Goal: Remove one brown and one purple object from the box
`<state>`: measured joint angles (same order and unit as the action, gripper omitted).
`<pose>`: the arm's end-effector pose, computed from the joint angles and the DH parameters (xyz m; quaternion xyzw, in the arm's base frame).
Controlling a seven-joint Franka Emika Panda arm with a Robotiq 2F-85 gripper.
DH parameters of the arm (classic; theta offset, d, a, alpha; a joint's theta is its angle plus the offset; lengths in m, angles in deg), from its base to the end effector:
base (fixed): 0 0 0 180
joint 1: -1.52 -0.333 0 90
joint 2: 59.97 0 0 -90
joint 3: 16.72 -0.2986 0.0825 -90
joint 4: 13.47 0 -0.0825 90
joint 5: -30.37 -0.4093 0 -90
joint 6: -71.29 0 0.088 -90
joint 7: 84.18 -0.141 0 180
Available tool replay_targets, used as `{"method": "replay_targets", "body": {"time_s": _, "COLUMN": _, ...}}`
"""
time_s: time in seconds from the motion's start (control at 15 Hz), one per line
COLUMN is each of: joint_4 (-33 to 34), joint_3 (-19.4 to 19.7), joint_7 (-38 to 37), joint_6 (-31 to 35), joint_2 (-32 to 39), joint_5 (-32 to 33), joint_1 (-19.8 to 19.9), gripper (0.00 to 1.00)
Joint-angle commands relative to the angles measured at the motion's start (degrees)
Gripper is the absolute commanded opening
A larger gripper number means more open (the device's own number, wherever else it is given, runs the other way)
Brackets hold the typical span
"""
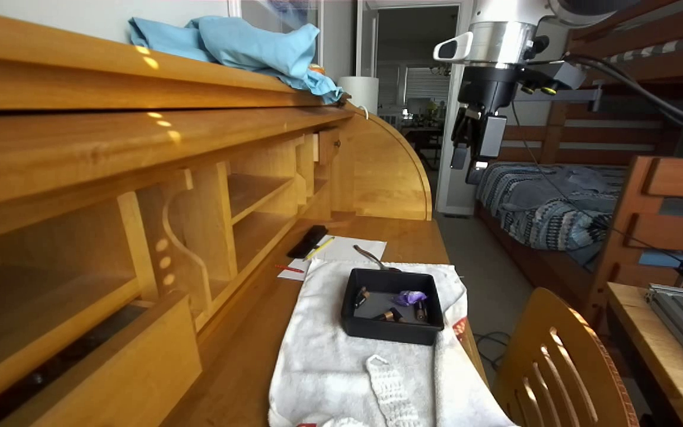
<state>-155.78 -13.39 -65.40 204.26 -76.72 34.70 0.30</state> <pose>0.4790 -0.0199 0.3431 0.9833 0.1689 0.0597 0.0322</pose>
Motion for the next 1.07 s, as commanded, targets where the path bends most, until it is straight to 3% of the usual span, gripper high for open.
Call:
{"method": "replay_targets", "body": {"time_s": 0.0, "joint_4": 0.2, "joint_3": 1.4, "joint_7": 4.7, "joint_6": 3.7, "joint_2": 2.7, "joint_5": -4.9, "joint_1": -1.6, "gripper": 1.0}}
{"method": "replay_targets", "body": {"time_s": 0.4, "joint_4": 3.4, "joint_3": 2.4, "joint_7": 11.8, "joint_6": 3.0, "joint_2": 8.0, "joint_5": -12.8, "joint_1": -2.4, "gripper": 1.0}}
{"method": "replay_targets", "body": {"time_s": 0.67, "joint_4": 7.8, "joint_3": 1.7, "joint_7": 11.8, "joint_6": 0.6, "joint_2": 12.4, "joint_5": -12.7, "joint_1": -1.6, "gripper": 1.0}}
{"method": "replay_targets", "body": {"time_s": 0.73, "joint_4": 4.3, "joint_3": 1.0, "joint_7": 9.8, "joint_6": 3.0, "joint_2": 9.5, "joint_5": -11.1, "joint_1": -1.2, "gripper": 1.0}}
{"method": "replay_targets", "body": {"time_s": 1.0, "joint_4": 6.8, "joint_3": 0.7, "joint_7": 10.0, "joint_6": 2.0, "joint_2": 12.0, "joint_5": -11.1, "joint_1": -0.9, "gripper": 1.0}}
